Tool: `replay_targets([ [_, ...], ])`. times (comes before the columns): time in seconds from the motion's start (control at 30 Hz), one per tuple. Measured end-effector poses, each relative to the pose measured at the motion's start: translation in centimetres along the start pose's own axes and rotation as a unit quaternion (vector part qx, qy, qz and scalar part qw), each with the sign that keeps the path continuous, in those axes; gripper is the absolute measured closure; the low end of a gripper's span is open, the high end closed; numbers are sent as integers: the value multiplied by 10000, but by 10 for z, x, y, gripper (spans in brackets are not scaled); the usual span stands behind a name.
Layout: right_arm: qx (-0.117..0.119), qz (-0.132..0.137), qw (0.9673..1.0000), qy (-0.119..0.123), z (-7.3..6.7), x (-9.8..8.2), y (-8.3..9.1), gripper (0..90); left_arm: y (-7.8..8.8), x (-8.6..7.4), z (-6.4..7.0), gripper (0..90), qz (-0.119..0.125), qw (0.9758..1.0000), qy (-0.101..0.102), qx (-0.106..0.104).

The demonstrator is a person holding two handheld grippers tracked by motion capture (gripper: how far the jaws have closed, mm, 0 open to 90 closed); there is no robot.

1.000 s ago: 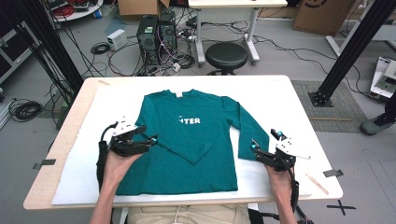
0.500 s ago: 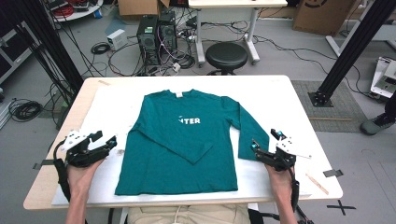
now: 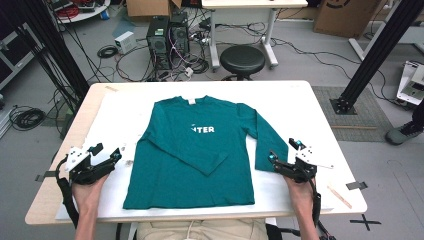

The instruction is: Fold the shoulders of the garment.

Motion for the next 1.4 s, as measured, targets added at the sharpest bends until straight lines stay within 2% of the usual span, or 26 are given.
replay_targets([
  [0.13,134,-59,9999,-2,2,0,0,181,4,-1,-2,302,164,9998,71,-122],
  [0.17,191,-152,9997,-58,2,0,1,185,4,-2,-3,302,202,9996,107,-143],
  [0.2,244,-226,9994,-3,4,1,2,201,4,-2,-3,302,213,9996,114,-159],
  [0.27,433,-322,9985,98,8,1,5,258,4,-2,-4,302,209,9995,162,-168],
  [0.3,546,-395,9977,58,8,2,7,275,4,-1,-4,302,192,9995,154,-176],
  [0.37,736,-519,9957,225,10,3,9,299,3,-1,-4,302,181,9996,165,-159],
  [0.43,1051,-716,9908,463,8,4,9,387,2,-1,-3,304,133,9997,136,-143],
  [0.57,1446,-1142,9790,878,-2,3,3,465,2,-1,-3,307,94,9998,133,-117],
  [0.7,1660,-1552,9666,1183,-11,1,-6,507,1,-1,-3,313,92,9998,139,-100],
  [0.77,1742,-1695,9633,1141,-14,2,-8,507,2,-1,-2,313,89,9999,103,-104],
  [0.8,1746,-1695,9625,1196,-14,2,-9,507,2,-1,-2,313,89,9999,77,-108],
  [0.83,1771,-1811,9613,1087,-15,1,-9,505,2,-1,-2,313,90,9999,69,-112],
  [1.0,1800,-1981,9589,942,-12,1,-13,497,1,-1,-2,313,67,9999,97,-106],
  [1.07,1828,-2119,9561,865,-12,1,-15,489,1,-1,-2,313,50,9999,107,-105],
  [1.13,1882,-2219,9526,891,-11,1,-18,479,1,-1,-2,313,35,9999,81,-105],
  [1.27,1949,-2257,9515,758,-9,1,-18,454,1,-1,-2,313,38,9999,63,-96],
  [1.4,1925,-2256,9522,734,-9,1,-19,507,1,-1,-1,313,36,9999,44,-97],
])
Point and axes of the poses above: each handheld gripper's, and its own axes: y roughly backward along the jaws, x roughly out of its top, z roughly to its right, the point moved 1 cm from there along -y, roughly forward along the jaws, and after that the axes turned 5 degrees about y, right-handed, at the moved point
